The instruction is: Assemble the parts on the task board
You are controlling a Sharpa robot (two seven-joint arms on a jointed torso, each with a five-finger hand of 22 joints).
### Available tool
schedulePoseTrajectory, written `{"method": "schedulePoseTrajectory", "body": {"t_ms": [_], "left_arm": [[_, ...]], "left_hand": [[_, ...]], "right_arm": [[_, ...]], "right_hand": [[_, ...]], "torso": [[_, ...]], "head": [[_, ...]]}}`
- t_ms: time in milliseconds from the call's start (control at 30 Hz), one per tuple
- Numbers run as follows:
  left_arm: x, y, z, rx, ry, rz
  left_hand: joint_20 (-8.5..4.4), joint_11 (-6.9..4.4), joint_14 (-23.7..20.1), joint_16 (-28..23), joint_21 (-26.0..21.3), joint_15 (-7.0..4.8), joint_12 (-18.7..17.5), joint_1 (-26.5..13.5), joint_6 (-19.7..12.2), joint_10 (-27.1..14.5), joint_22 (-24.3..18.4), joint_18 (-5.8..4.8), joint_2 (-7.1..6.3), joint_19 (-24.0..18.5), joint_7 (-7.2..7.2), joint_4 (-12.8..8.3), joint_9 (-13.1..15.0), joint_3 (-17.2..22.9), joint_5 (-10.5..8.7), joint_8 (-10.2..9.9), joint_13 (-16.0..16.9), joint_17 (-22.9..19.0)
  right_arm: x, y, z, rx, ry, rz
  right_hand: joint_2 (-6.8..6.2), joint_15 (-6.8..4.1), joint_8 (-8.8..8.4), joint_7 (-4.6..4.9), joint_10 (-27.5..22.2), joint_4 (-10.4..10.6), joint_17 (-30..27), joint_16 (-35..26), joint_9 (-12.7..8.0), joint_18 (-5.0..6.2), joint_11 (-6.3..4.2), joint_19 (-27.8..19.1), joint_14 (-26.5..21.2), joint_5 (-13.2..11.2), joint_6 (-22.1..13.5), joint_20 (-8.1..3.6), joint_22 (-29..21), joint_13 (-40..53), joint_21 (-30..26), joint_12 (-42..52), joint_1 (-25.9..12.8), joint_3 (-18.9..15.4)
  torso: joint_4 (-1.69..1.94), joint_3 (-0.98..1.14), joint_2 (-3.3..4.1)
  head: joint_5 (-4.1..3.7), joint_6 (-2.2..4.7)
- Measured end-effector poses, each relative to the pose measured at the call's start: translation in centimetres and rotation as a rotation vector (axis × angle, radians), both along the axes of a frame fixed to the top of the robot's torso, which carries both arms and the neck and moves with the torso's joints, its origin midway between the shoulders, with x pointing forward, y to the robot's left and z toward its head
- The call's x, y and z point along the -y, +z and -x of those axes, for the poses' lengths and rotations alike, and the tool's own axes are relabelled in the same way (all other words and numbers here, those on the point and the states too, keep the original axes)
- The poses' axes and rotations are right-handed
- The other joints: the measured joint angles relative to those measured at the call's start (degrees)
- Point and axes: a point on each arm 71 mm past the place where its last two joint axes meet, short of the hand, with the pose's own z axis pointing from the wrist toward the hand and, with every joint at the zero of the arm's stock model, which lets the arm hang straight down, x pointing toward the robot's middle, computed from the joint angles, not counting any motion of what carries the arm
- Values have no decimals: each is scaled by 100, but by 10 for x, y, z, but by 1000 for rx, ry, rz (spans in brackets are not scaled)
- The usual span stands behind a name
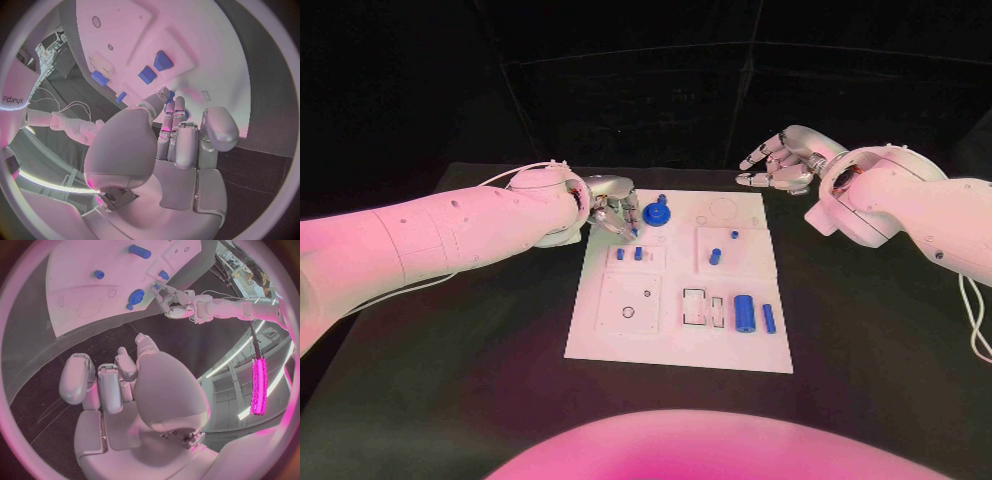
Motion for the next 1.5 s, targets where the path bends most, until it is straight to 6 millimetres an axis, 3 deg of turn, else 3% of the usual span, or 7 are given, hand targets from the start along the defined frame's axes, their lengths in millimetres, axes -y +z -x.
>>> {"method": "schedulePoseTrajectory", "body": {"t_ms": [367,633,967,1400,1500], "left_arm": [[1,0,0,6,-3,-14],[4,0,1,9,-10,-17],[4,0,1,10,-12,-17],[3,-1,1,8,-9,-21],[3,-1,2,7,-8,-21]], "left_hand": [[0,0,0,0,15,0,-74,-53,-2,0,15,0,-53,0,2,-16,-27,16,0,-64,-3,-12],[0,83,0,0,15,0,-200,-126,-282,-83,36,0,-126,0,132,-27,-129,59,1,-280,-28,-47],[0,103,-21,0,39,21,-254,-147,-441,-104,72,0,-192,0,169,-31,-204,96,1,-391,-28,-70],[20,103,-21,0,69,21,-256,-147,-463,-103,121,0,-192,20,174,-46,-223,111,1,-395,-27,-93],[20,124,-21,0,96,21,-286,-169,-463,-124,146,-59,-214,20,174,-46,-223,111,1,-395,-27,-111]], "right_arm": [[0,0,0,0,0,0],[0,0,0,0,0,0],[0,0,0,0,0,0],[1,0,0,0,-1,0],[1,0,0,0,-1,0]], "right_hand": [[0,0,0,0,0,0,-1,0,0,0,0,0,0,0,0,0,0,0,0,0,0,0],[0,0,0,0,0,0,-1,0,0,0,0,0,0,0,0,0,0,0,0,0,0,0],[0,0,0,0,0,0,-2,0,0,0,0,0,0,0,0,0,-3,-1,0,0,0,0],[0,0,0,0,-22,0,-2,0,0,0,-21,0,0,-1,0,0,-25,-7,-24,0,0,0],[0,0,0,0,-22,0,-2,0,0,0,-22,0,0,-1,0,0,-25,-7,-23,0,0,0]], "torso": [[3,2,-1],[1,2,-1],[2,2,-1],[5,2,-3],[5,2,-3]], "head": [[-3,-25],[-10,-31],[-18,-36],[-19,-41],[-16,-44]]}}
